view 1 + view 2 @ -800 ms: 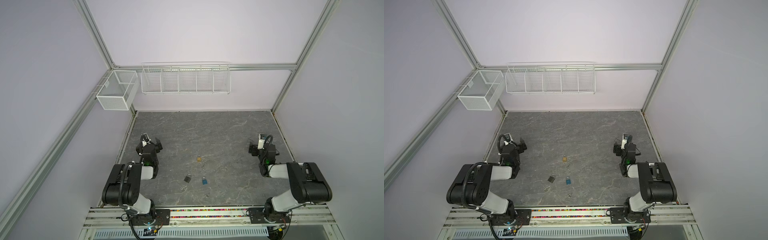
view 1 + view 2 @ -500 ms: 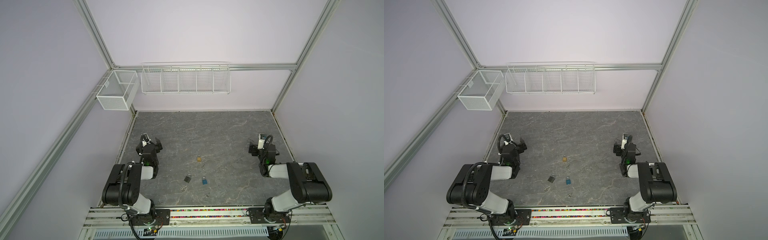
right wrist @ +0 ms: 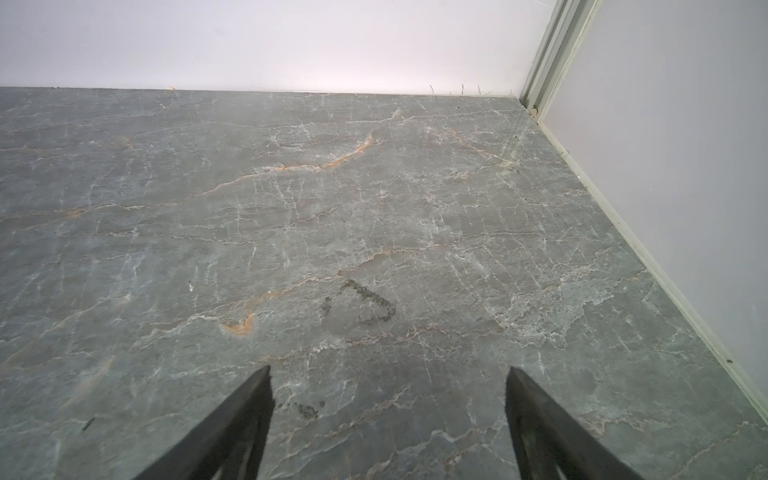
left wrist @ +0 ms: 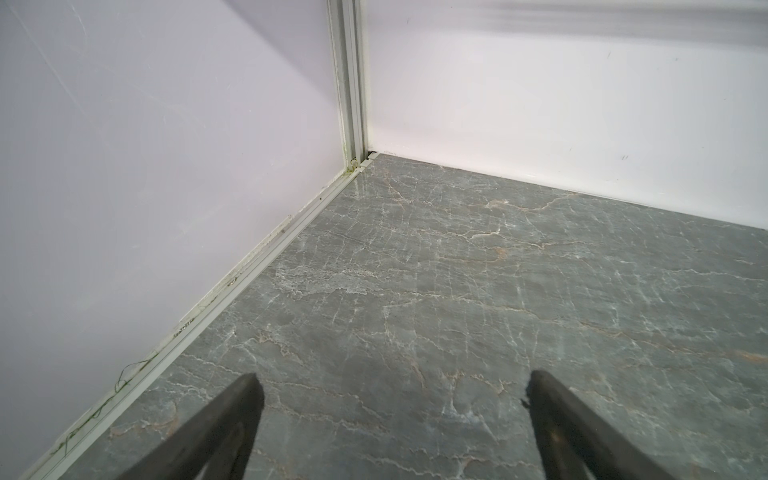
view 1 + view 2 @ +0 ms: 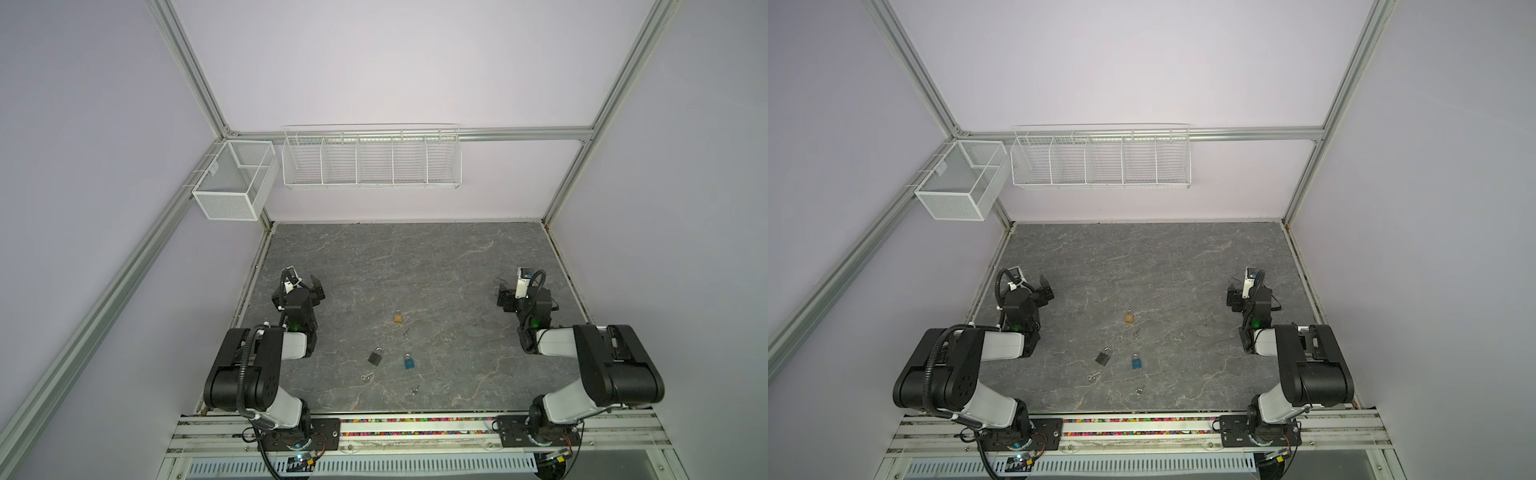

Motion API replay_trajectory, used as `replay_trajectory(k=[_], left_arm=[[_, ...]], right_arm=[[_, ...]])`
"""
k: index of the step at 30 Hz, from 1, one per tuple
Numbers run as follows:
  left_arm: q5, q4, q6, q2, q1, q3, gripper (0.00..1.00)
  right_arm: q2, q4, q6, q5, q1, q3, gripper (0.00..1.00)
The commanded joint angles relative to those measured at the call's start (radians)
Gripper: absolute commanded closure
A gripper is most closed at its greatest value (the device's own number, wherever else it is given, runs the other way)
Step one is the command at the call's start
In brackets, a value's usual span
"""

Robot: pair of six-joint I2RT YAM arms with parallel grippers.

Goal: Unlock with the key

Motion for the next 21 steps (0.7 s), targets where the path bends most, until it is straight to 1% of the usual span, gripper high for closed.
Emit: replay_trajectory(k=[1,10,12,17,21], left_arm=[[-0.013,0.018,0.009,0.006,0.005,-0.002,0.01],[-0.016,0.024,0.006,0.004,0.006,-0.007,0.01],[-0.016,0.018,0.004,-0.016,0.006,-0.01,0.01],[-0.008,0.005,0.008,-0.079,0.005,-0.033,0.01],[-0.005,-0.086,0.006,-0.181,0.005,-0.033,0.01]], right_arm=[[-0.013,0.023,-0.024,-0.01,-0.003,0.003,0.11],[-0.016,0.029,-0.024,-0.01,-0.002,-0.003,0.11],[-0.026,0.024,-0.018,0.0,-0.003,-0.001,0.12],[-0.126,-0.072,-0.017,0.001,-0.002,0.005,0.11],[-0.202,-0.205,-0.005,0.002,-0.002,0.04,0.11]])
